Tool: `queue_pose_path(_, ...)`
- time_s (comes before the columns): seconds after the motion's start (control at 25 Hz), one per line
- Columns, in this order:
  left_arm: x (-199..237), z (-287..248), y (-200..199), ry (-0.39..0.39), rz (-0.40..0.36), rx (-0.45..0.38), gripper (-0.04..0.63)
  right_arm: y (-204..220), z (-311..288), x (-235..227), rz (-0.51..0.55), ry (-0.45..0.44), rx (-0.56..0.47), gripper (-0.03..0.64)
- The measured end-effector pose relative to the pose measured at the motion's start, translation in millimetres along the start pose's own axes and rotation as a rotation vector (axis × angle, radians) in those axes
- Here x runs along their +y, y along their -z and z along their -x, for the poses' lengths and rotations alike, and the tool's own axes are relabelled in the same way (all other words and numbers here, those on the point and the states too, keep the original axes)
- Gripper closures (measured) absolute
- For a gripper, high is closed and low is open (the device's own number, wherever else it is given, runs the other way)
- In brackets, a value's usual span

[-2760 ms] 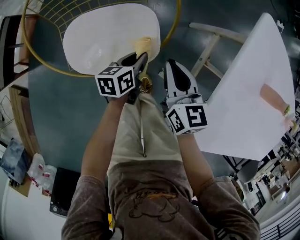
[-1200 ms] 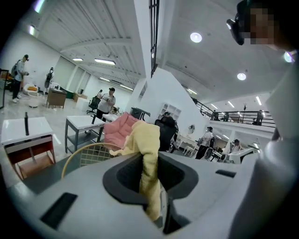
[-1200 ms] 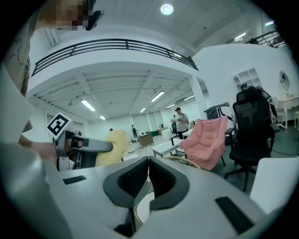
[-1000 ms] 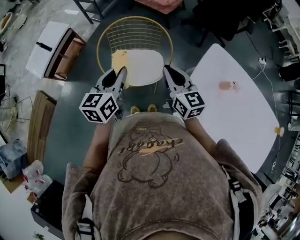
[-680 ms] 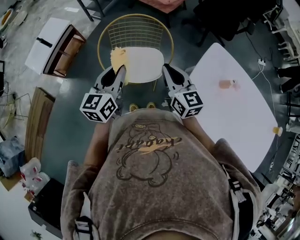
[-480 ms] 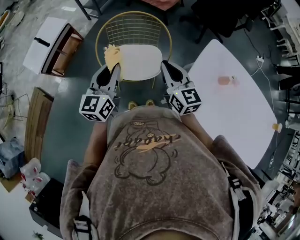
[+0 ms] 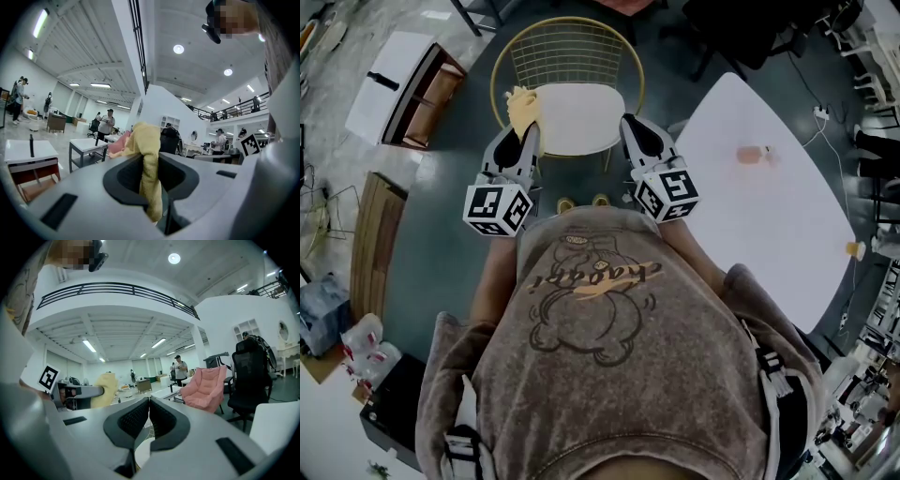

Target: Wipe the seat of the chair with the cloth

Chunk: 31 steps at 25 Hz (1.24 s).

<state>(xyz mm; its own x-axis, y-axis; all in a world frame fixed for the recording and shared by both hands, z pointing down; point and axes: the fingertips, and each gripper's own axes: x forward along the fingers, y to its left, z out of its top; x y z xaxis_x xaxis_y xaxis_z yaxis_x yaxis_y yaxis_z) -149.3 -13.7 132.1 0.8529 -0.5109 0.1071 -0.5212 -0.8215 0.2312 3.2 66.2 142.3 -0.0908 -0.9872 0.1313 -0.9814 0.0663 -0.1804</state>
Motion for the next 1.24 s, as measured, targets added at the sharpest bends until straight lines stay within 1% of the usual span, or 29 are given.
queue_pose_path(0.32,-3,1,5,-0.005,0.024,0.020,0.520,6,0,3,0.023,0.005,0.018,0.589)
queue_pose_path(0.88,-2,3,9,-0.015,0.039,0.048,0.520,7,-3,4,0.001,-0.009,0.021,0.589)
queue_pose_path(1.24,2,2,13,-0.026,0.054,0.063,0.520,8,-8,2,0.007,-0.025,0.035,0.589)
